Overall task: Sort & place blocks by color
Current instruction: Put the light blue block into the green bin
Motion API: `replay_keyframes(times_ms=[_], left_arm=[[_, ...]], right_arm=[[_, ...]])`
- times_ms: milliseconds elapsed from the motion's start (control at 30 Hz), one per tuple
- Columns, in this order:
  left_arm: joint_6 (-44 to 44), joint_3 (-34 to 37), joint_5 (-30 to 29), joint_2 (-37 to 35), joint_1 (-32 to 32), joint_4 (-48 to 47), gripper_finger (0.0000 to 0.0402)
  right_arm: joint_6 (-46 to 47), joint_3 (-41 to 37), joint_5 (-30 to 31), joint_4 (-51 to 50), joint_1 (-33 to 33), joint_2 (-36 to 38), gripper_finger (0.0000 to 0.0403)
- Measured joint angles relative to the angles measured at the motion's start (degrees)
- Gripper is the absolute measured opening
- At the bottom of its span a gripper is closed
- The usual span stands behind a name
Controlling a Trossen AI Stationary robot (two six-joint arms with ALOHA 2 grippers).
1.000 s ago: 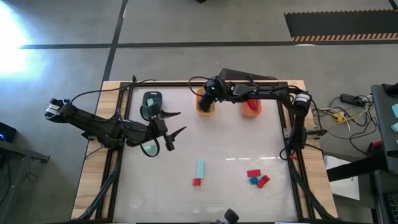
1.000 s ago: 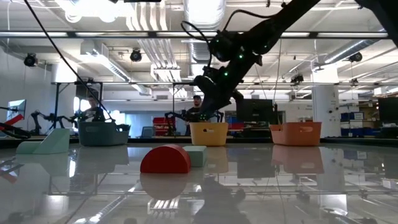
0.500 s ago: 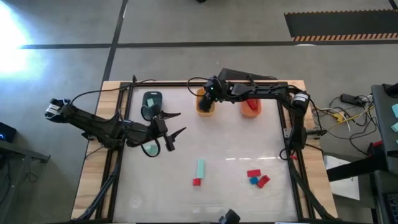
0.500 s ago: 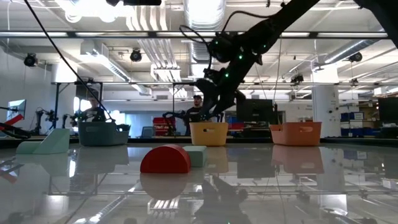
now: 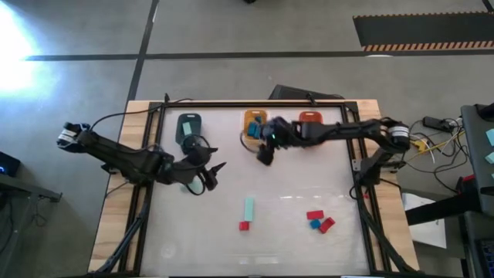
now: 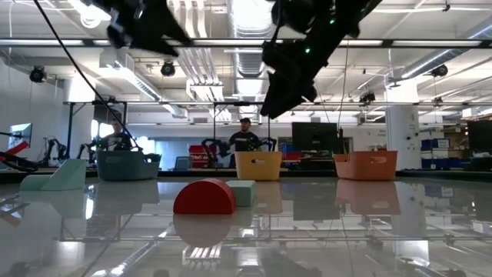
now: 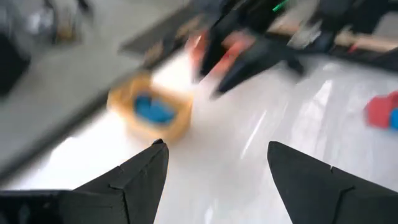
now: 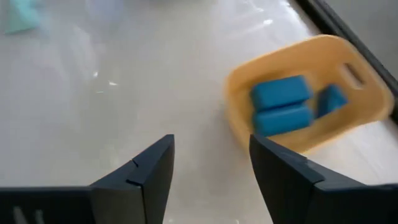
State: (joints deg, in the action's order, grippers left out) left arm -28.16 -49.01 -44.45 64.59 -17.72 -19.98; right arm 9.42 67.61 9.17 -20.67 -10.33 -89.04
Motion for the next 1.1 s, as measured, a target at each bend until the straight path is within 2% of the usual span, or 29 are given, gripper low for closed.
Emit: replay_keyframes(times_ms=[67,233,367,500,700,1100], left_arm=[[-9.62,0.0,2.01,1.22,0.0,-6.67,0.0258],[-33.29,0.02,14.96,5.28,0.0,-24.72,0.0258],[-44.38,0.02,24.66,10.65,0.01,-34.8,0.0258],[-46.17,0.0,29.64,15.35,0.0,-36.56,0.0258],[-46.35,-0.61,31.72,19.17,0.0,-36.53,0.0258],[-47.93,-0.15,28.7,19.59,0.02,-36.42,0.0258]], right_arm=[[0.48,-2.83,1.44,1.1,2.64,1.99,0.0192],[1.2,-10.11,5.55,7.27,8.08,6.42,0.0183],[1.36,-14.85,5.92,14.02,10.28,9.09,0.018],[2.47,-17.46,5.93,16.81,11.05,11.01,0.018],[3.54,-19.7,5.93,17.01,11.21,12.61,0.018],[3.66,-20.17,5.93,17.14,11.43,12.09,0.018]])
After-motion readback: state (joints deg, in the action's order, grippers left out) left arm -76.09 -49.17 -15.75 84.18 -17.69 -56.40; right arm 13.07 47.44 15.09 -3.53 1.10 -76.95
